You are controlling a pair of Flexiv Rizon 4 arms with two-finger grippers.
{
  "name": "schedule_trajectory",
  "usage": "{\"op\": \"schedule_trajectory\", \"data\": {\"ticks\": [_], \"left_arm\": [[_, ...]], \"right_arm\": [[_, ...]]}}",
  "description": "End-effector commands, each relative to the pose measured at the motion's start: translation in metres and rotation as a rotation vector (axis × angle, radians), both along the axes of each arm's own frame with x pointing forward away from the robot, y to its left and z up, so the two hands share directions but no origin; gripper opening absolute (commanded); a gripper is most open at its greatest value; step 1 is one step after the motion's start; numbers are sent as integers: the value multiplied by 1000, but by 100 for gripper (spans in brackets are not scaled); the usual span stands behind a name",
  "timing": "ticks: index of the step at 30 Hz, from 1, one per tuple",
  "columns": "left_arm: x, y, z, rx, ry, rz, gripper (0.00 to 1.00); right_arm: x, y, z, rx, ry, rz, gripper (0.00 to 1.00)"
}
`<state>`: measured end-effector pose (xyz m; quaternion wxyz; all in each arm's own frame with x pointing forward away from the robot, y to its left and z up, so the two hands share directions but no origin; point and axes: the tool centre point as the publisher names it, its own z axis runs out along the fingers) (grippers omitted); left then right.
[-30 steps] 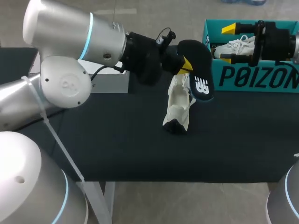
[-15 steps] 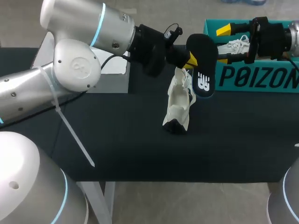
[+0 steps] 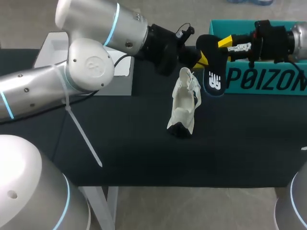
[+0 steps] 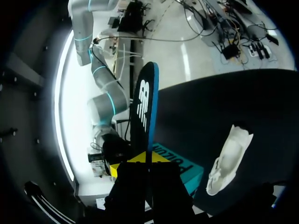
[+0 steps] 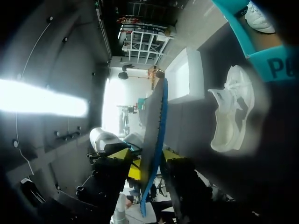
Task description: Take the shoe out of the shoebox, open the shoe tongue, remove and reinsert the insole, then place the shoe into the shoebox
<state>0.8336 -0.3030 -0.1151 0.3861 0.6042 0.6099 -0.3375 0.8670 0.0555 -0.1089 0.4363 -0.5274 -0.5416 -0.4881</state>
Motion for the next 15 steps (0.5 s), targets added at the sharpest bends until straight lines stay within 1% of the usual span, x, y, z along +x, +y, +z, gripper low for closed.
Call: {"op": "schedule_trajectory", "data": {"ticks": [1,5,8,9,10,13,14,15], "left_arm": [[3,-6,-1,4,-1,9,0],[4,-7,-2,16,1,11,0],[4,-7,-3,44,6,32,0],[5,-6,-3,58,10,32,35],[6,-4,-4,73,12,42,100],[11,2,-1,134,27,62,100],[15,6,1,202,39,71,100],[17,10,2,225,35,58,100]], "right_arm": [[-2,1,-4,3,5,-1,0],[-1,1,-7,6,7,3,0],[0,1,-11,8,7,7,0],[0,2,-13,7,6,12,0],[1,3,-14,6,5,18,0],[5,6,-18,-31,5,24,0],[6,7,-20,-52,7,28,0],[8,8,-23,-68,12,30,0]]}}
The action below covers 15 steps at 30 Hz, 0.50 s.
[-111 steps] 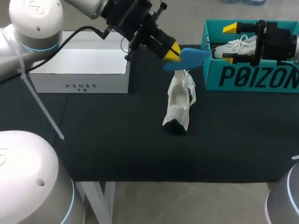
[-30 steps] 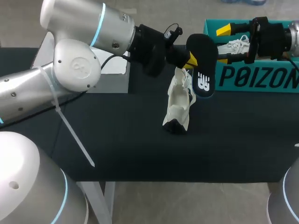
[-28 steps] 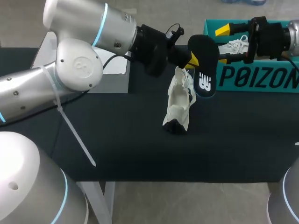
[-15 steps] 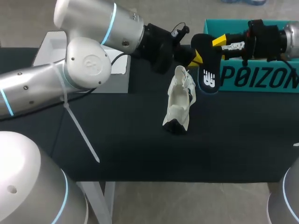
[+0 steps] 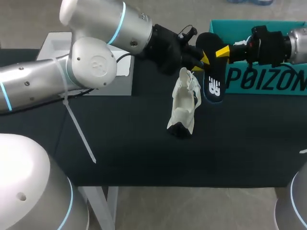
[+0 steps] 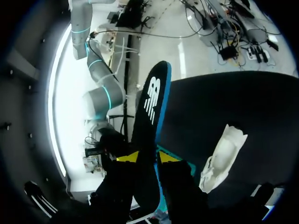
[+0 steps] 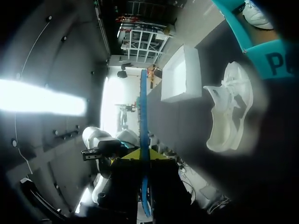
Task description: Take the shoe out of the shoebox, open the shoe tongue, remove and reinsert the insole, then place the shoe into the shoebox
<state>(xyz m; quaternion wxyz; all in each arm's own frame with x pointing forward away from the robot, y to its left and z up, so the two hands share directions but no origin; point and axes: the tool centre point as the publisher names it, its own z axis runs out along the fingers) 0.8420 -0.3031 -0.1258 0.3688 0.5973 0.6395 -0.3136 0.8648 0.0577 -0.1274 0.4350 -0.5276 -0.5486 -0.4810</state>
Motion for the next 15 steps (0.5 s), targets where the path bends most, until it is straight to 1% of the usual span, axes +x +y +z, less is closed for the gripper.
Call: {"op": "schedule_trajectory", "data": {"ticks": [1,2,3,6,7,9,14,15], "left_arm": [[11,14,14,206,6,15,100],[14,17,15,240,-9,25,100],[17,22,19,305,4,24,100],[23,29,25,406,-23,20,100],[26,31,27,456,-22,17,100],[31,37,31,531,-76,19,100],[31,37,31,531,-76,19,100],[31,37,31,531,-76,19,100]], "right_arm": [[12,8,-6,-58,14,23,0],[14,9,-9,-71,19,28,0],[17,11,-13,-88,27,30,0],[21,15,-18,-117,39,35,0],[22,15,-20,-126,43,37,0],[24,16,-23,-151,53,34,0],[28,18,-31,-189,63,22,0],[29,19,-32,-179,56,6,0]]}}
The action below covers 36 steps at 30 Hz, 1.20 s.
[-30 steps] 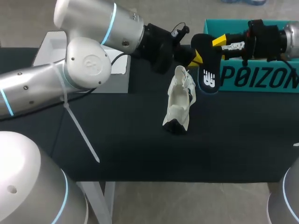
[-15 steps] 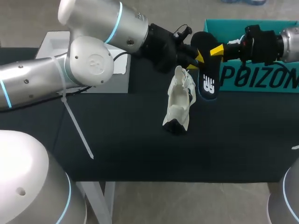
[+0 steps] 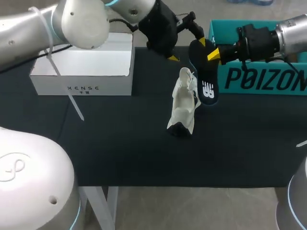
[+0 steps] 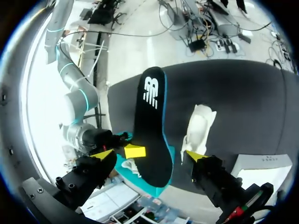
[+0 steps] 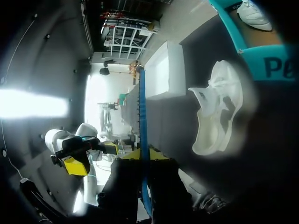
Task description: Take the shoe out of the shoebox, open the shoe tongue, remove and reinsert the insole, then place the shoe into the shoebox
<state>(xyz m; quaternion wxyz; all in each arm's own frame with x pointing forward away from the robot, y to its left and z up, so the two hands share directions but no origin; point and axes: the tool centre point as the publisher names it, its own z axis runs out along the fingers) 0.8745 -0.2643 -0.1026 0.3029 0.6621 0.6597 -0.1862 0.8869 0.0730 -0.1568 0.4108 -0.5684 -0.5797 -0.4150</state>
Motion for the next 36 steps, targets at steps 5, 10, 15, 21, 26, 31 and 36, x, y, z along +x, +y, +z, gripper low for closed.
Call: {"op": "schedule_trajectory", "data": {"ticks": [5,10,15,21,26,31,36], "left_arm": [[-1,-3,7,242,34,73,100],[7,-17,18,358,-35,91,100],[28,-26,27,433,-17,17,100],[52,-24,25,557,39,-15,100],[58,-24,27,612,8,-24,100],[57,-27,31,625,-6,-30,100],[59,-26,34,609,16,2,100]], "right_arm": [[11,6,-7,4,-14,-47,0],[13,5,-11,-18,-9,-84,0],[13,5,-16,-4,2,-94,0],[9,10,-21,19,26,-80,0],[8,13,-23,55,34,-96,0],[11,17,-22,37,29,-100,0],[14,19,-22,35,29,-92,0]]}}
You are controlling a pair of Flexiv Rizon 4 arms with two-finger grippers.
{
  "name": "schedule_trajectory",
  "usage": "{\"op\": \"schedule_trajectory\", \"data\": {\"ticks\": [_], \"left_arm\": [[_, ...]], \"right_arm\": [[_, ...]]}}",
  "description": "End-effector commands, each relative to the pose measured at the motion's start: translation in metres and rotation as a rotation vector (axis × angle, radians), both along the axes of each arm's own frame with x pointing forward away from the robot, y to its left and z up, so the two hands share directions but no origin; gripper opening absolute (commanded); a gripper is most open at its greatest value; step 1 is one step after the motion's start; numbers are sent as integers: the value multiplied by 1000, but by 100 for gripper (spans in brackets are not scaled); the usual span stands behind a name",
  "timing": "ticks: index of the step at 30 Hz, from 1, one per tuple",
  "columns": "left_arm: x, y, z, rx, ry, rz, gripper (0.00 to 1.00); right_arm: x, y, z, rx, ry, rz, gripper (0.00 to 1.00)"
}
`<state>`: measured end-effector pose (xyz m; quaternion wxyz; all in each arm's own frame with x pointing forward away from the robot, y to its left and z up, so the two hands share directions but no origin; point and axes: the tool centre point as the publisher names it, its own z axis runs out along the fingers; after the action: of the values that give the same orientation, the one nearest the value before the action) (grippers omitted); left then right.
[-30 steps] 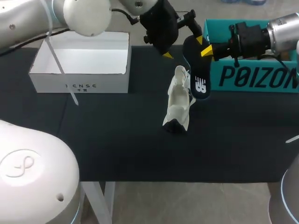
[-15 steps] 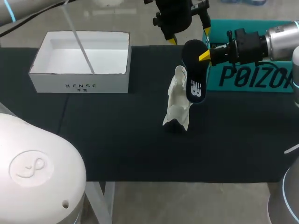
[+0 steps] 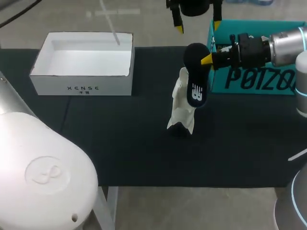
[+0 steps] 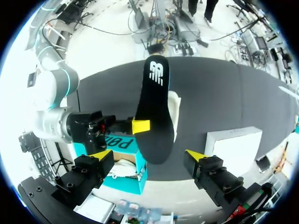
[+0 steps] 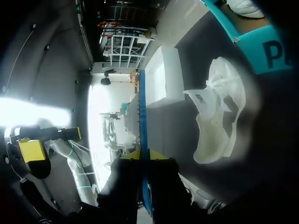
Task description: Take the shoe out of the shoebox, open the shoe tongue, remove and reinsert the insole, then place the shoe into the shoebox
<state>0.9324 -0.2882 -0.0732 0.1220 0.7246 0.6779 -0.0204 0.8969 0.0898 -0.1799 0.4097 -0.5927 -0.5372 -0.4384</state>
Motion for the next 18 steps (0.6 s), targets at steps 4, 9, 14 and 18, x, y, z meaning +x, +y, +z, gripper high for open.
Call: {"op": "schedule_trajectory", "data": {"ticks": [4,9,14,18], "left_arm": [[2,0,6,79,19,39,100],[1,4,7,55,33,5,100],[1,7,8,48,30,-10,100],[-2,12,13,-46,16,-55,100]], "right_arm": [[6,0,0,-4,7,-20,0],[8,-6,-1,9,8,-42,0],[10,-10,4,0,-1,-46,0],[11,-9,6,-6,-4,-38,0]]}}
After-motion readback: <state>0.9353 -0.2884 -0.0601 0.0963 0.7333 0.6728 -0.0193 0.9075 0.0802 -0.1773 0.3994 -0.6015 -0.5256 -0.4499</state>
